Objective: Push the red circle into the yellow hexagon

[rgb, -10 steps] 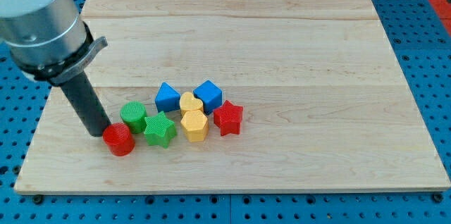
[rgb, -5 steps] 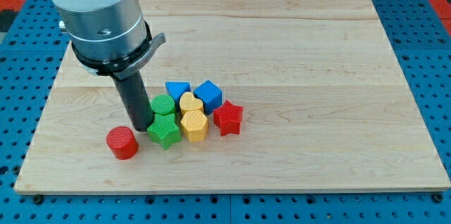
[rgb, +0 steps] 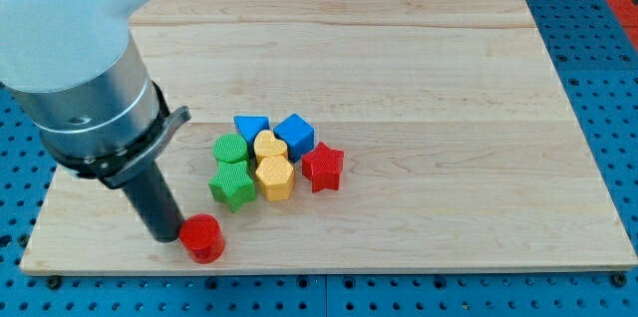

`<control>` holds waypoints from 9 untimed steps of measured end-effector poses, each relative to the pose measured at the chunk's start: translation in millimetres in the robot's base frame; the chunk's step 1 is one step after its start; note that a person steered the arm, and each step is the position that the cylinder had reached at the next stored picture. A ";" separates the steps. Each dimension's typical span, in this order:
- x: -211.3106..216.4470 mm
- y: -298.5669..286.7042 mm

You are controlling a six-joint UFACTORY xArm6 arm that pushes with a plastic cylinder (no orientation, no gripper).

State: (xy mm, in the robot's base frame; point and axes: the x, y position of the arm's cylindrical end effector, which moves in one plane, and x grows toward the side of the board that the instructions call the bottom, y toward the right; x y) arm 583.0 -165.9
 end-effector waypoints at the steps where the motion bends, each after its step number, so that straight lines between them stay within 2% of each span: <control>1: 34.1 -44.0; 2: 22.8 14.5; 3: -13.3 40.6; 4: -25.7 46.7; 6: -7.7 47.2; 7: 19.1 22.4; 8: 24.6 88.2; 9: -20.9 99.6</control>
